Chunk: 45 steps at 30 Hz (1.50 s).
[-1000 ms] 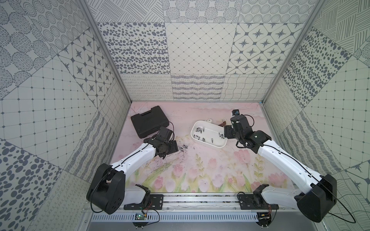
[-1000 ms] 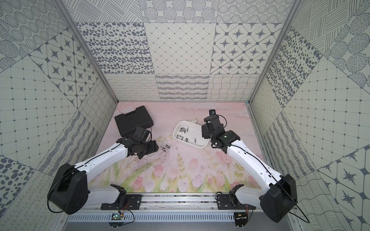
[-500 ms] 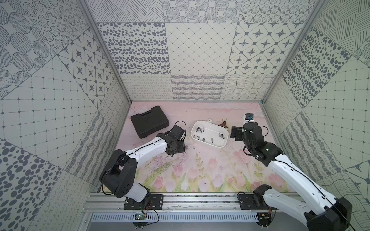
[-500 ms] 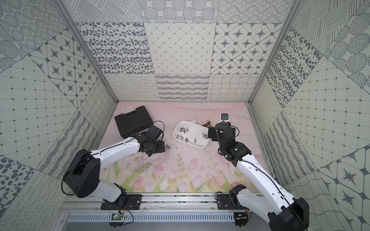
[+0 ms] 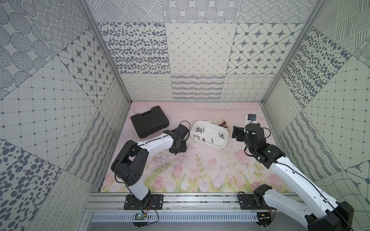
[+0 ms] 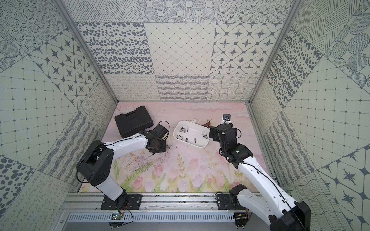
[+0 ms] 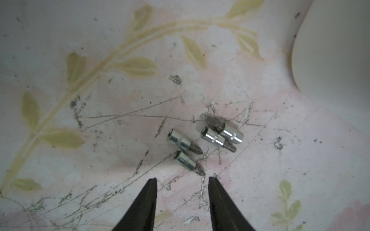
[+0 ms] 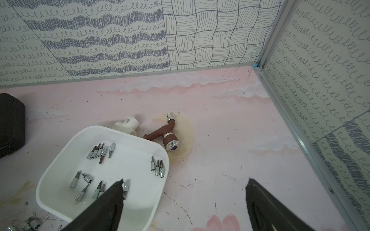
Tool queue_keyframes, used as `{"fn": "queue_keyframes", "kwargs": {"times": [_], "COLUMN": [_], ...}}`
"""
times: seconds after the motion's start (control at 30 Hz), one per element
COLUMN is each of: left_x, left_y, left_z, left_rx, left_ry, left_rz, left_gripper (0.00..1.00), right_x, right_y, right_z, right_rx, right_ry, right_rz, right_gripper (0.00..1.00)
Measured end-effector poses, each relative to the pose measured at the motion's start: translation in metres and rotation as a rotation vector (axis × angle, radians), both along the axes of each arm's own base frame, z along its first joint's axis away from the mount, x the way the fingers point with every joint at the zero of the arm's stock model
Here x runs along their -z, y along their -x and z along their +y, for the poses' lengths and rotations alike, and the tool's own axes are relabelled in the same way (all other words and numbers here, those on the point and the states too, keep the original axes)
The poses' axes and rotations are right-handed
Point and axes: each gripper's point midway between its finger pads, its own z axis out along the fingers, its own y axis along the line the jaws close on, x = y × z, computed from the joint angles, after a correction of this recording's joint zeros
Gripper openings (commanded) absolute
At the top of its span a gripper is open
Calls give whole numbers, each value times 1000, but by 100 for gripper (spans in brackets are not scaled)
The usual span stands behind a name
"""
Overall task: Put the bit on the desktop into the storage box
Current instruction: Place the screwdriver bit in the storage box, then pick up the screwdriver bit from the center of the board.
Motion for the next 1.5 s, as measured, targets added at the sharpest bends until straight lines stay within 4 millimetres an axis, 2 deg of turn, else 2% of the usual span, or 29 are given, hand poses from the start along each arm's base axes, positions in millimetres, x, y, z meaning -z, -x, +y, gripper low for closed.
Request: {"fn": "queue_keyframes", "kwargs": {"times": [0.77, 1.33, 1.5], "left_x": [19, 19, 19], "left_y": [-5, -1, 2], "left_z": [-3, 5, 7], "left_rx": [27, 28, 28], "left_ry": [-37, -65, -67], "left_rz": [39, 23, 23], "left_gripper": [36, 15, 12], "right_x": [5, 5, 5], "right_y": [1, 1, 1], "right_z": [-4, -4, -4], "right_rx": [19, 28, 31], "right_ry": [3, -8, -8], "right_rz": [6, 5, 4], "right_gripper": [97, 97, 97]}}
